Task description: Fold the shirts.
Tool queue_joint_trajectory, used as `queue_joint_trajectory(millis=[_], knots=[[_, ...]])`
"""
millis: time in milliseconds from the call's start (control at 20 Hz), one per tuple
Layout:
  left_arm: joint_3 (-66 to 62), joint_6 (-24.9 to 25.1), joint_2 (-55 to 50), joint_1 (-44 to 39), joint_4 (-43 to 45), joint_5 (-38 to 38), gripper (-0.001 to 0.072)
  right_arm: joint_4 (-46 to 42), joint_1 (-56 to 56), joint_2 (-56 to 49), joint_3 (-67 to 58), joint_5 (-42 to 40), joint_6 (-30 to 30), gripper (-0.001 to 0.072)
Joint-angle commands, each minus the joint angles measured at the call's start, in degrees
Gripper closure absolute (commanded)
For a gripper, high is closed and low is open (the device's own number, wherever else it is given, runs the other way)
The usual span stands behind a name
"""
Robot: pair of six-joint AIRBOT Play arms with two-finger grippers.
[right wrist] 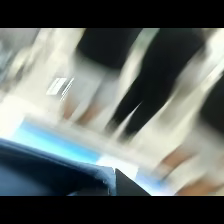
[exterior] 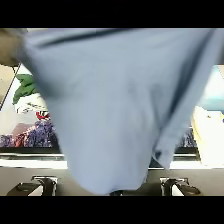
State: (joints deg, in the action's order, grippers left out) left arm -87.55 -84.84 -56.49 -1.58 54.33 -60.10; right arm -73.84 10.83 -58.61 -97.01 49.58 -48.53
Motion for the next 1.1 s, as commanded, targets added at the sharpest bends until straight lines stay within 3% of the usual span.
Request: queue_joint_trajectory(millis=[0, 150, 300, 600, 650, 700, 750, 800, 950, 1050], knots=[[16.3, 0.8, -6.7, 0.1, 1.8, 10.3, 0.0679, 7.8, 0.0, -18.2, 0.0, 0.2, 0.6, 0.0674], [19.8, 0.8, -17.2, 0.1, 1.6, 15.6, 0.0678, 22.1, 0.0, -30.5, 0.0, -3.0, 0.5, 0.0675], [19.8, 0.8, -27.3, 0.0, -2.2, 15.5, 0.0677, 31.9, -0.3, -39.7, 0.0, 1.5, 0.5, 0.0674], [19.8, 0.8, -34.5, -0.8, -7.1, 13.1, 0.0674, 27.5, -3.2, -45.9, 0.0, 7.5, -4.7, 0.0673], [19.7, 0.8, -34.4, -0.9, -7.8, 13.0, 0.0626, 27.7, -3.1, -45.5, -0.2, 7.1, -5.3, 0.0619], [19.2, 0.8, -34.2, -0.4, -7.9, 12.3, 0.0454, 28.0, -2.7, -44.4, -0.2, 7.5, -5.5, 0.0353], [17.7, 0.8, -34.2, 0.8, -7.8, 9.0, 0.0202, 27.9, -1.5, -42.6, -0.2, 9.4, -5.2, 0.0144], [15.6, 0.8, -34.2, 2.7, -7.8, 4.2, 0.0094, 26.2, 0.3, -40.5, -0.2, 12.3, -5.0, 0.0143], [13.0, 1.6, -33.7, 8.6, -4.9, -13.8, 0.0110, 13.7, 7.9, -34.4, -0.2, 27.4, -5.1, 0.0144], [17.3, 2.6, -32.0, 9.1, 0.6, -20.1, 0.0110, 5.4, 12.9, -32.5, 1.0, 40.6, -5.4, 0.0179]])
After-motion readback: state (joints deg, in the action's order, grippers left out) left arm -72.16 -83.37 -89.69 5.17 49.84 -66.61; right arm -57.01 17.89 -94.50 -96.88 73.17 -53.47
